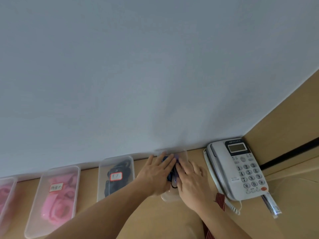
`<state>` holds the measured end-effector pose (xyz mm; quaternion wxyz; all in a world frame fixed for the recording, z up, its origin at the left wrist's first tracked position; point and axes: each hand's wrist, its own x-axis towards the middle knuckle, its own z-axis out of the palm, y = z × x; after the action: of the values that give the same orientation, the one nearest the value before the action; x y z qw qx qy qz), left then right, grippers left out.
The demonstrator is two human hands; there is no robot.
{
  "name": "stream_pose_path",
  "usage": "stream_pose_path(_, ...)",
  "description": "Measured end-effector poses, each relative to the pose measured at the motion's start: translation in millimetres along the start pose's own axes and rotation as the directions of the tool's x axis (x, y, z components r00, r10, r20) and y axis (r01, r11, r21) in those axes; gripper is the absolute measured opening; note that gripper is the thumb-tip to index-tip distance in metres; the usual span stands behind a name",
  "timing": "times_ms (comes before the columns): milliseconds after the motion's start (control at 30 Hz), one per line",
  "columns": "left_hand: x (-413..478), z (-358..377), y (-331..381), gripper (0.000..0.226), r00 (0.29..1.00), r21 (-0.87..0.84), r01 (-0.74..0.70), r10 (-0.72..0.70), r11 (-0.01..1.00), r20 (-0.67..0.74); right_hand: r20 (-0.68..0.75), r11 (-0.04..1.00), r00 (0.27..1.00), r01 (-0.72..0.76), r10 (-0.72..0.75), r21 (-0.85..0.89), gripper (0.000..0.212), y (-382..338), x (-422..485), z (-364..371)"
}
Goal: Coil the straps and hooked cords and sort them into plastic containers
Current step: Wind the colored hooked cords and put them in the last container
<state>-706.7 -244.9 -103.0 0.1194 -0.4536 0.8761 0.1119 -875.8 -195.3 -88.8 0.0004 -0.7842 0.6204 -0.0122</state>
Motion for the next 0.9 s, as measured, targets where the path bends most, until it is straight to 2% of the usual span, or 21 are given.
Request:
stream_pose_path(133,0,-7,1,0.080,0.999,0.019,0.013,-0.014,1.000,0.042,0.038,0.998,0.999,0.005,-0.007,0.066,0.051,5,-1,-1)
stream_pose_path(333,-7,-14,6,0.083,0.997,0.020,0.068,-0.068,0.997,0.026,-0.050,0.991,0.998,0.041,-0.035,0.130,0.051,16,1,-2)
stream_pose_path(567,-12,-24,18,0.082,0.978,-0.003,0.202,-0.202,0.979,0.043,0.096,0.983,0.986,0.123,-0.136,0.135,0.054,27,8,-3)
stream_pose_path(900,-47,-36,45,0.081,0.940,-0.130,0.333,-0.340,0.934,-0.029,0.081,0.968,0.989,0.103,-0.124,0.230,0.058,37,-6,-20)
